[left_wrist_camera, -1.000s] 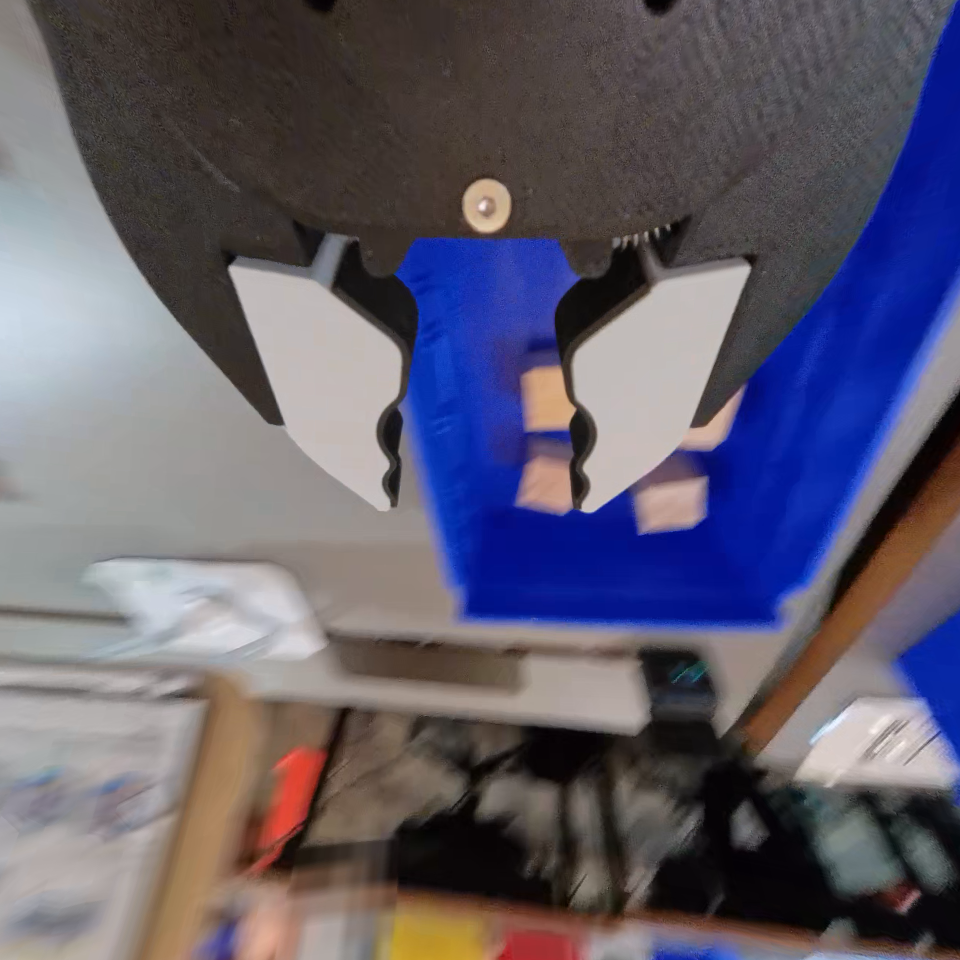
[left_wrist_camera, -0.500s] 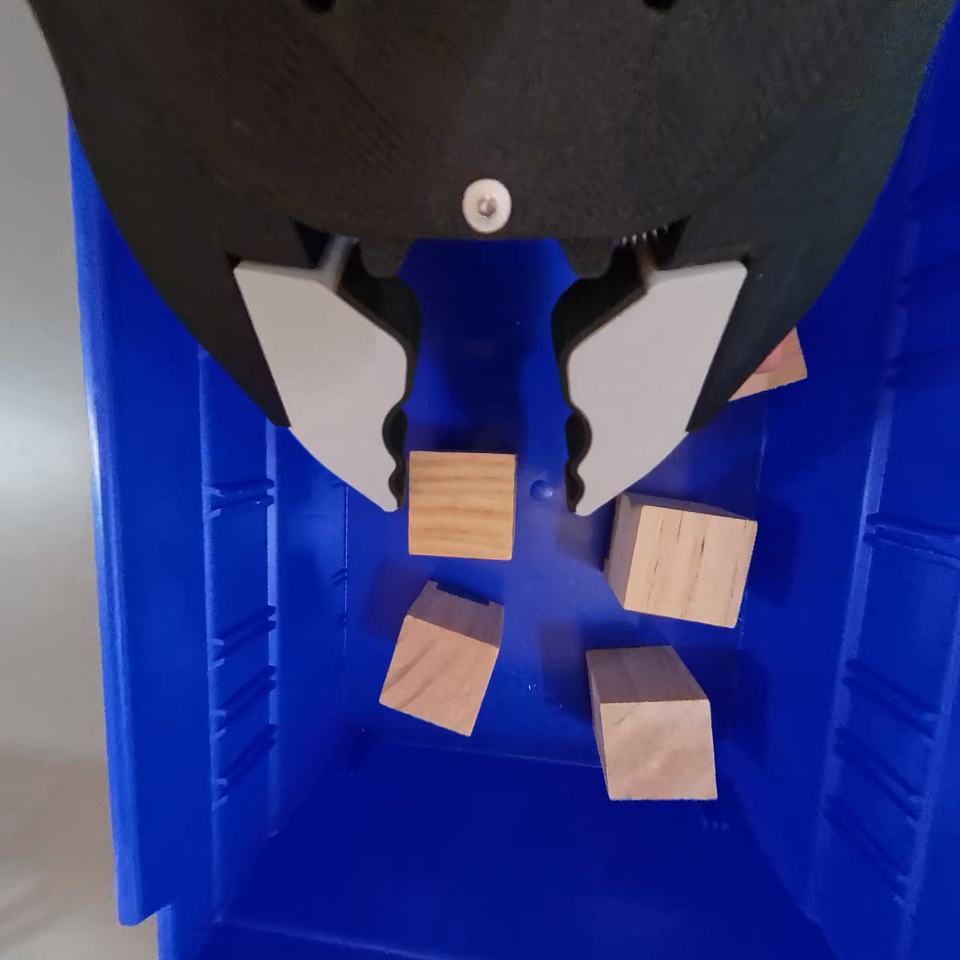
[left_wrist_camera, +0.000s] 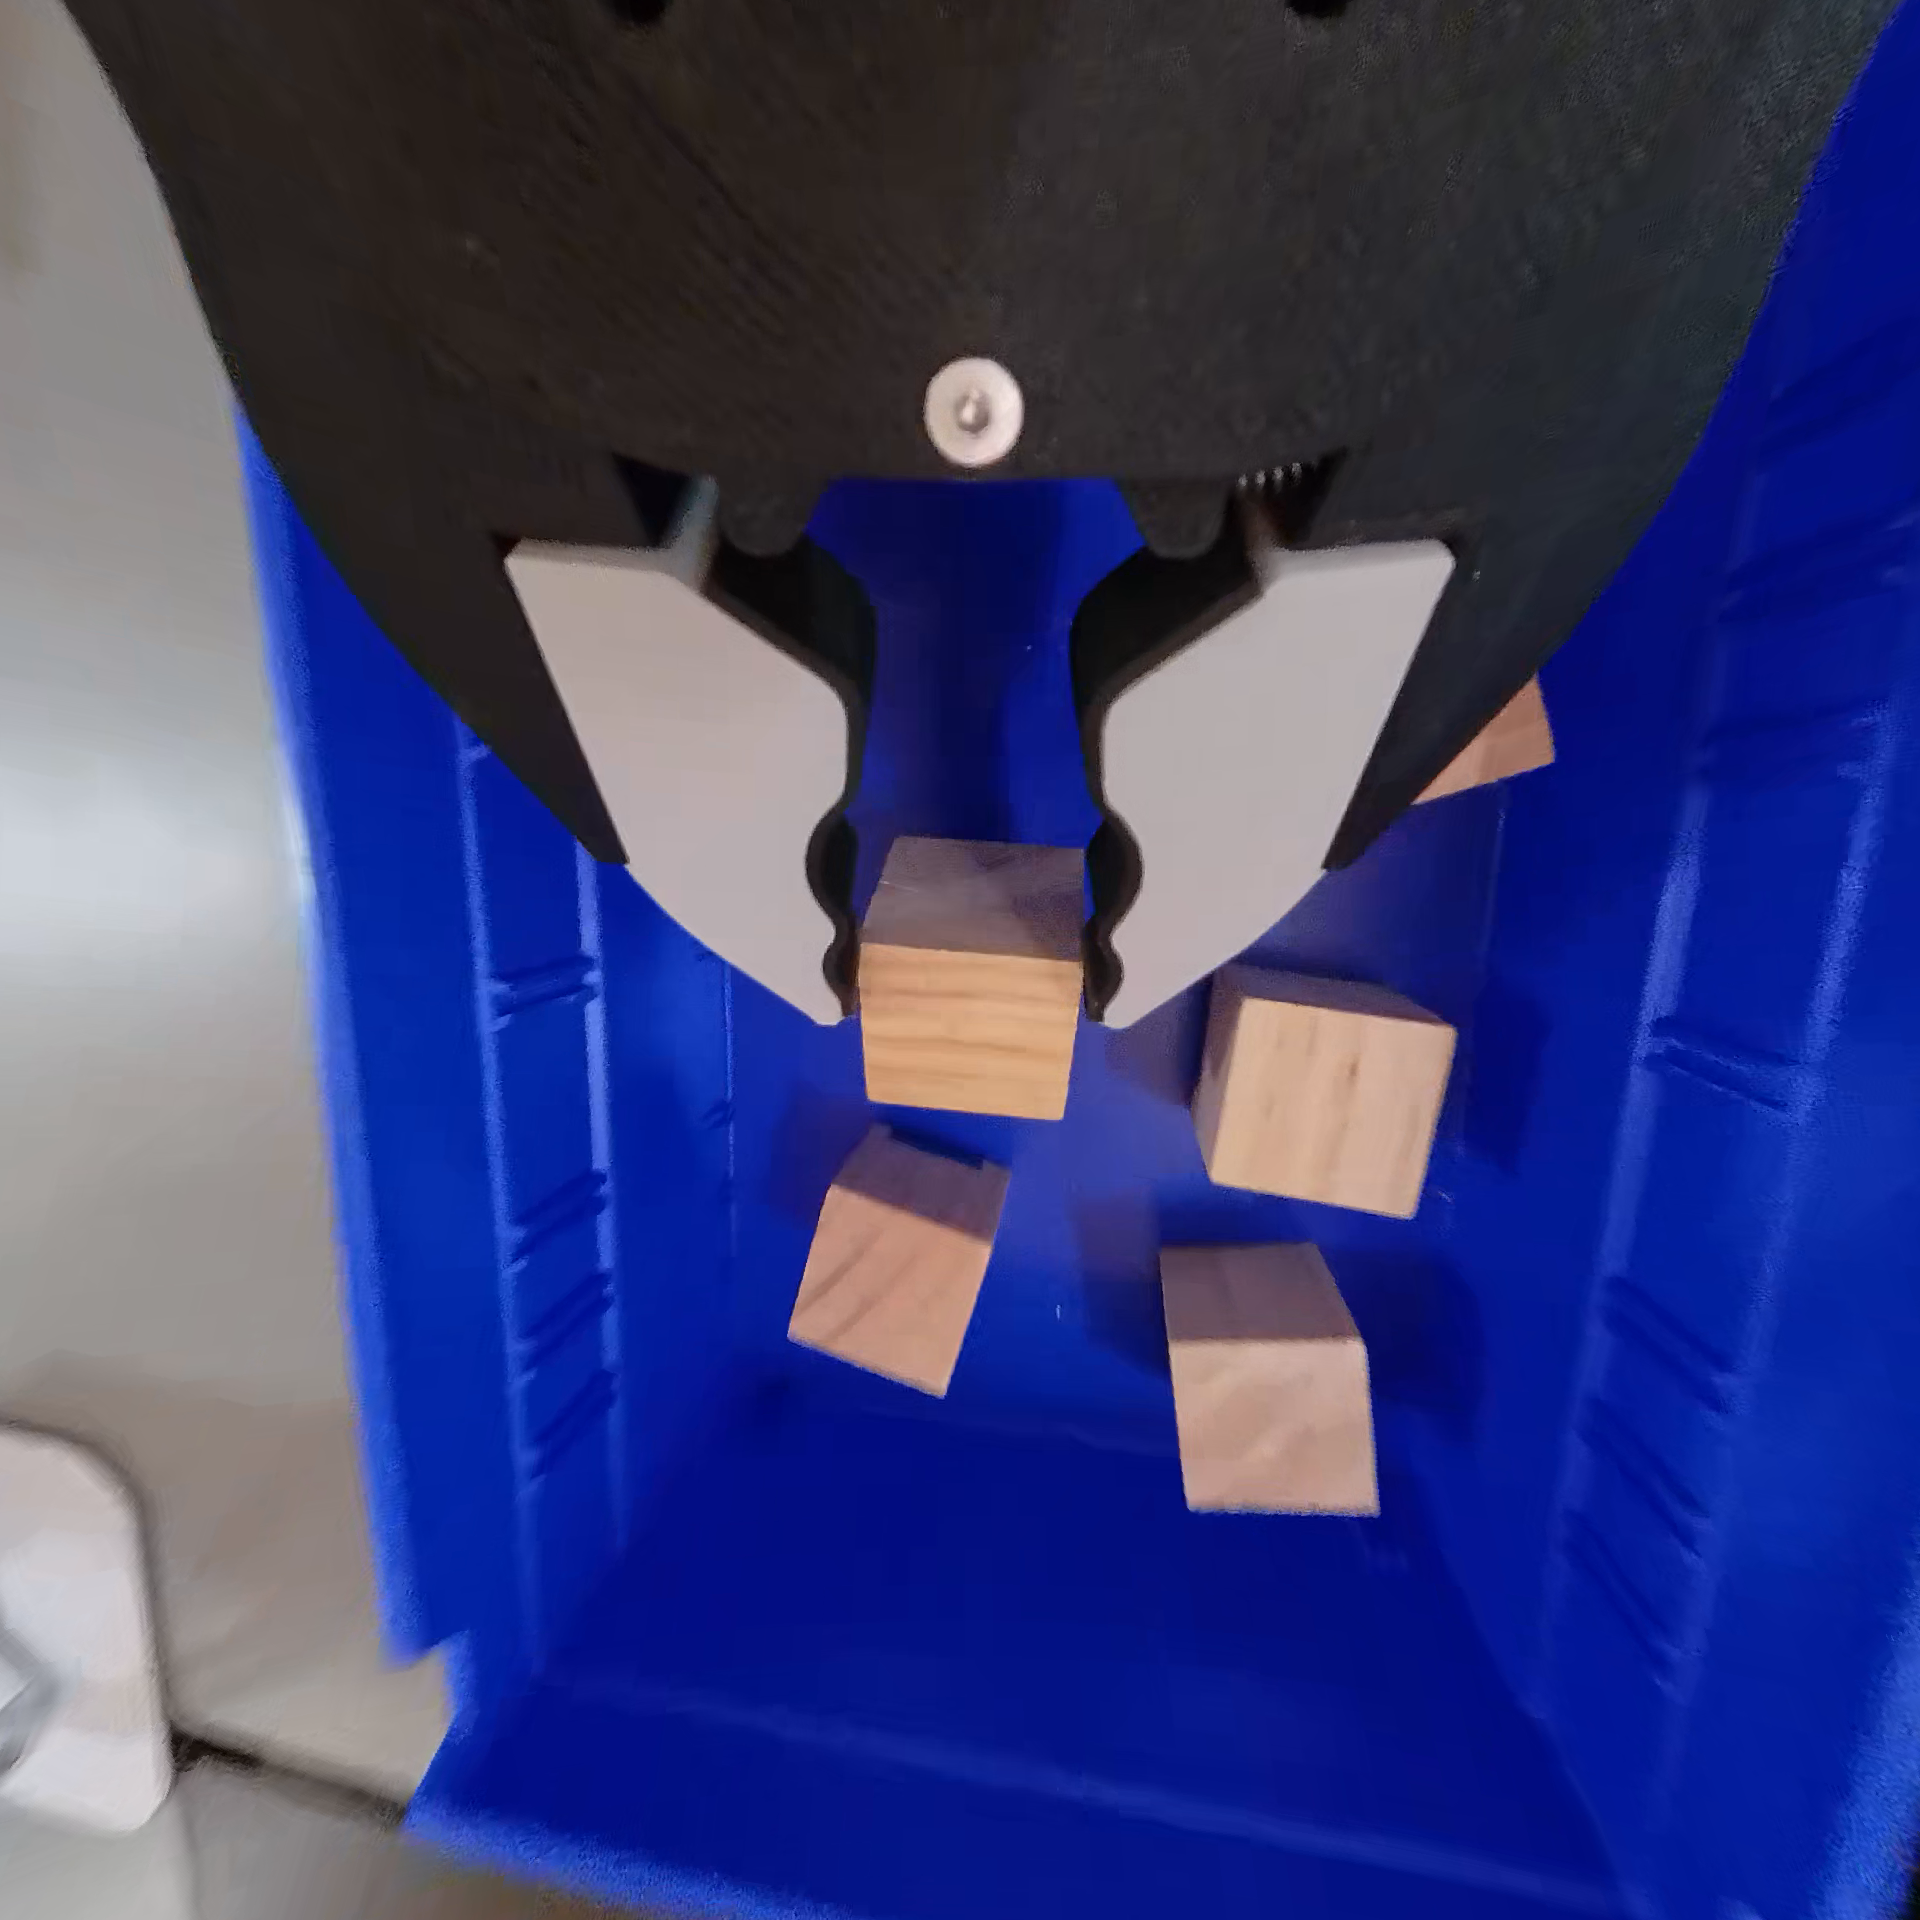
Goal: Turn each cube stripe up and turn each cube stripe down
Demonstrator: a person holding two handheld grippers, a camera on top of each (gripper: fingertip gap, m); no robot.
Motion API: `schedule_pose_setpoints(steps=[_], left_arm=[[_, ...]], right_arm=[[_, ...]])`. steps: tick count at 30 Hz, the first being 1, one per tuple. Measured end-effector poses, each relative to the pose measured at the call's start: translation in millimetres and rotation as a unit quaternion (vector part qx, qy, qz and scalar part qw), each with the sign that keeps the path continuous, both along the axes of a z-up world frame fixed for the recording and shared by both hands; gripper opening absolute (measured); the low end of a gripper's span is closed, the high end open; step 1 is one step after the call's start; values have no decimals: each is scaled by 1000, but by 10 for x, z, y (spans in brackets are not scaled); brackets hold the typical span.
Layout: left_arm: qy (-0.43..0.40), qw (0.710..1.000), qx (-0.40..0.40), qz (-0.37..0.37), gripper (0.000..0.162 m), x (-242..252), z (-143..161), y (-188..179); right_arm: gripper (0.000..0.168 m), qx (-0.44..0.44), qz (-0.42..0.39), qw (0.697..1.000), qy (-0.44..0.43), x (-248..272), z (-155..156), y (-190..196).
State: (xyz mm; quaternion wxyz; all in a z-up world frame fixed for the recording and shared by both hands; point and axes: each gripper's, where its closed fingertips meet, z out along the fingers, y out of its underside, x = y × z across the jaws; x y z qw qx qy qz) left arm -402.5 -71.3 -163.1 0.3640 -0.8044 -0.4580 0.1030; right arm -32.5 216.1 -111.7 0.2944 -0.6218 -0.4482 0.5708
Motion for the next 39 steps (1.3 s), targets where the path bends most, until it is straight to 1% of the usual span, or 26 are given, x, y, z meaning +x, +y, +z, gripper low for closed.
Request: schedule_pose_setpoints(steps=[2,4,6,7,8,9,10,11,12,13,16,19,20,22,25,26,28,29,30,31,32,33,34,35,38,39], left_arm=[[29,998,51,10,41,-16,257,-9],[55,991,124,7,41,19,581,27],[70,969,234,-14,40,130,984,137],[62,951,302,-28,40,217,1191,207],[42,926,373,-47,41,330,1391,291],[9,892,446,-76,41,476,1590,392],[-36,846,519,-115,40,660,1792,503],[-84,793,584,-155,40,861,1981,606],[-125,745,627,-189,41,1048,2116,708],[-152,716,646,-216,41,1220,2180,833],[-206,687,641,-275,41,1735,2126,1314],[-275,628,661,-304,41,2231,2019,1695],[-289,616,666,-306,41,2373,1947,1801],[-303,599,673,-310,41,2630,1760,1979],[-357,567,676,-308,41,2914,1451,2151],[-370,559,678,-300,41,2967,1377,2185],[-383,560,669,-304,41,3099,1276,2253],[-381,564,665,-307,9,3151,1251,2276],[-365,555,680,-311,0,3171,1280,2256],[-367,560,675,-312,0,3206,1260,2285],[-365,572,664,-314,0,3258,1221,2327],[-354,601,642,-319,0,3325,1141,2392],[-344,627,617,-327,0,3394,1051,2458],[-340,643,598,-336,0,3448,980,2507],[-330,671,581,-321,0,3373,888,2569],[-317,684,574,-321,0,3307,881,2565]], right_arm=[[48,-3,1,1000,-1,3,-6,2],[48,-10,3,1000,-2,0,-16,3],[48,-15,6,1000,-3,-7,-26,-7],[48,-16,7,1000,-3,-11,-31,-15],[48,-16,9,1000,-3,-15,-34,-26],[47,-15,12,1000,-3,-20,-34,-40],[47,-12,14,1000,-2,-26,-34,-56],[47,-8,17,1000,1,-32,-28,-74],[48,-2,21,1000,6,-38,-12,-99],[49,3,27,1000,13,-40,14,-128],[58,17,43,998,47,-25,140,-233],[69,38,48,996,64,-9,208,-313],[71,41,53,996,61,-9,198,-345],[74,17,71,995,67,-3,217,-425],[76,-62,94,988,104,36,362,-532],[74,-83,99,986,108,43,381,-555],[71,-107,104,984,101,37,352,-595],[70,-116,107,983,98,31,343,-612],[70,-126,110,981,98,27,345,-626],[69,-137,115,979,101,26,360,-649],[64,-155,108,977,101,3,362,-653],[50,-172,83,978,84,-49,301,-618],[24,-178,46,981,54,-105,182,-530],[7,-183,8,983,27,-146,62,-423],[4,-182,-17,983,-21,-200,-170,-242],[9,-172,-16,985,-24,-193,-183,-174]])
